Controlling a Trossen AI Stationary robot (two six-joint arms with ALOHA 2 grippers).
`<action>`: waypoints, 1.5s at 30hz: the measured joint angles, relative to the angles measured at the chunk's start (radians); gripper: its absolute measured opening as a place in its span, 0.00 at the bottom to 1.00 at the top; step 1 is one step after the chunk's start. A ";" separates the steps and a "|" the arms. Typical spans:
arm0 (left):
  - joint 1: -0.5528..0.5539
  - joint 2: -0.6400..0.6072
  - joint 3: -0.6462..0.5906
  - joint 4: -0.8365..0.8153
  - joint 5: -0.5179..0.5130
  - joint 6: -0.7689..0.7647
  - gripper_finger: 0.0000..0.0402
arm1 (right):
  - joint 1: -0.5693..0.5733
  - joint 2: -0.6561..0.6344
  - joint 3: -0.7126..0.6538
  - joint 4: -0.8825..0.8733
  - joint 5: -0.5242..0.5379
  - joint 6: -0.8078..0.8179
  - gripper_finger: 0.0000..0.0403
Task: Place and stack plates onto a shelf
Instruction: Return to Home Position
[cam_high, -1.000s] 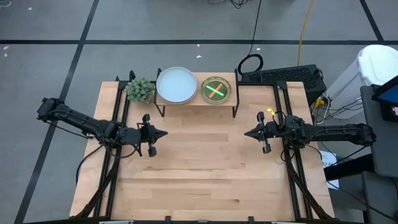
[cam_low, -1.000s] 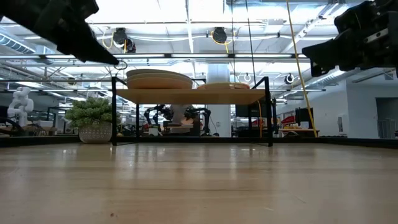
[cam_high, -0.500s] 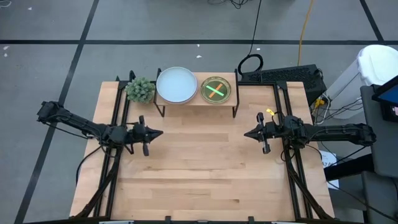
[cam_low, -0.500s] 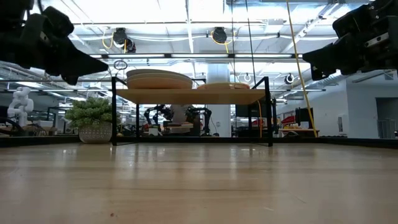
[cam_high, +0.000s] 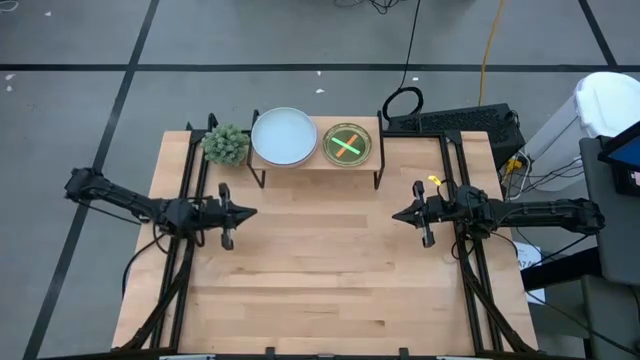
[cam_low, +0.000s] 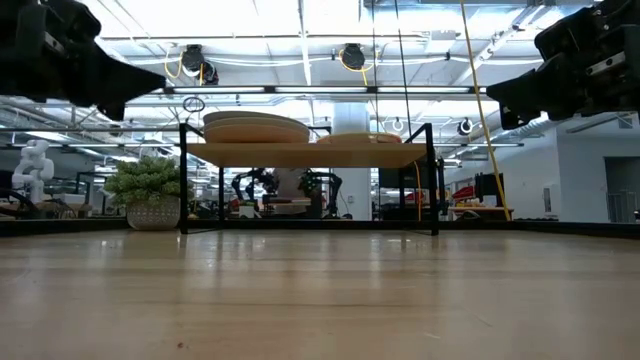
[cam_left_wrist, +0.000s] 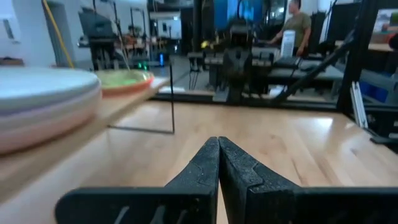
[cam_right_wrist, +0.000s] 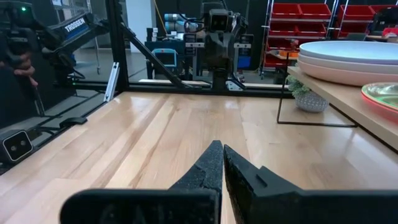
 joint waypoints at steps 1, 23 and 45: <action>0.000 -0.015 0.000 -0.001 0.000 0.012 0.02 | 0.000 0.000 0.000 0.000 0.000 0.000 0.00; 0.011 -0.342 0.000 -0.100 0.000 0.125 0.02 | 0.000 0.000 -0.001 0.000 0.023 -0.002 0.00; 0.078 -0.397 0.000 -0.348 0.131 0.030 0.02 | -0.046 -0.065 -0.001 -0.015 -0.058 -0.002 0.00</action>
